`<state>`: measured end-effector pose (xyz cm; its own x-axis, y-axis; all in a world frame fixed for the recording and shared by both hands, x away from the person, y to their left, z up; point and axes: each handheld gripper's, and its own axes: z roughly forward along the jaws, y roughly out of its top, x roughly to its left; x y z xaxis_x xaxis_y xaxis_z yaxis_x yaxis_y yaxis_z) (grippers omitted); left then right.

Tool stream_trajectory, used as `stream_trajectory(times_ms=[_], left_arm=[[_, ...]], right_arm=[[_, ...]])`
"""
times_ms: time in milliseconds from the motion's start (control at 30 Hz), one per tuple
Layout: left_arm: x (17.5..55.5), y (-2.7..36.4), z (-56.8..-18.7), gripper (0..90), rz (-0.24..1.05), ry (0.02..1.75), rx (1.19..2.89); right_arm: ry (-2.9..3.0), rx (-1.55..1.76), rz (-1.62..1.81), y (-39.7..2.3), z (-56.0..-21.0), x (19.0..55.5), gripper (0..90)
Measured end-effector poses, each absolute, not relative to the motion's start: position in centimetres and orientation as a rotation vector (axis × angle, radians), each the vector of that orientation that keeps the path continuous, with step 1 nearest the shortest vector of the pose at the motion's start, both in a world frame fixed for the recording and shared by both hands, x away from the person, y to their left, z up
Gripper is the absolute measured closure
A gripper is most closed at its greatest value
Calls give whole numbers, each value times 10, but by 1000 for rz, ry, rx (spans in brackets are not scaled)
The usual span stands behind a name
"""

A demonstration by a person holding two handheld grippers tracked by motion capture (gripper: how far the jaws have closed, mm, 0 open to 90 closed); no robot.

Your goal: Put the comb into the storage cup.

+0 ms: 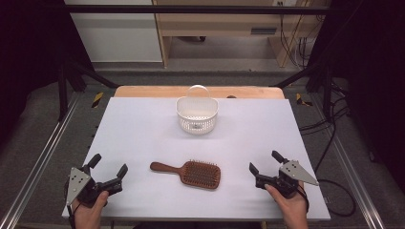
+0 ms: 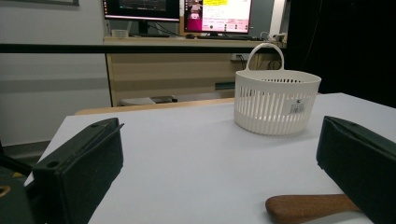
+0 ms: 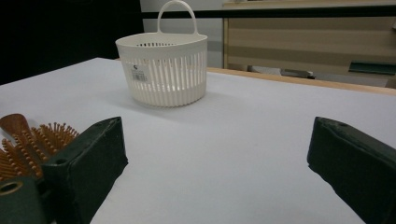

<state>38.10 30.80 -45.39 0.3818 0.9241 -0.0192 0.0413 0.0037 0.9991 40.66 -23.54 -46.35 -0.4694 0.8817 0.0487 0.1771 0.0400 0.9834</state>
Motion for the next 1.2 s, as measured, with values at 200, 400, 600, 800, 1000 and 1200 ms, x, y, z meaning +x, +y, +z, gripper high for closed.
stream_trajectory(times_ms=[200,400,600,800,1000,1200], left_arm=[[381,307,-454,4,889,943,1396],[382,306,-454,4,896,940,1403],[381,306,-454,4,898,941,1403],[381,307,-453,5,898,943,1400],[381,307,-453,5,898,943,1401],[381,307,-453,11,898,949,1402]], right_arm=[[1750,1049,1464,-227,-460,408,50],[1817,1030,1428,-210,-458,410,73],[1904,993,1396,-188,-459,409,97],[1989,955,1355,-168,-461,408,305],[2118,900,1270,-154,-463,404,629],[2242,930,1225,-148,-464,402,883]])
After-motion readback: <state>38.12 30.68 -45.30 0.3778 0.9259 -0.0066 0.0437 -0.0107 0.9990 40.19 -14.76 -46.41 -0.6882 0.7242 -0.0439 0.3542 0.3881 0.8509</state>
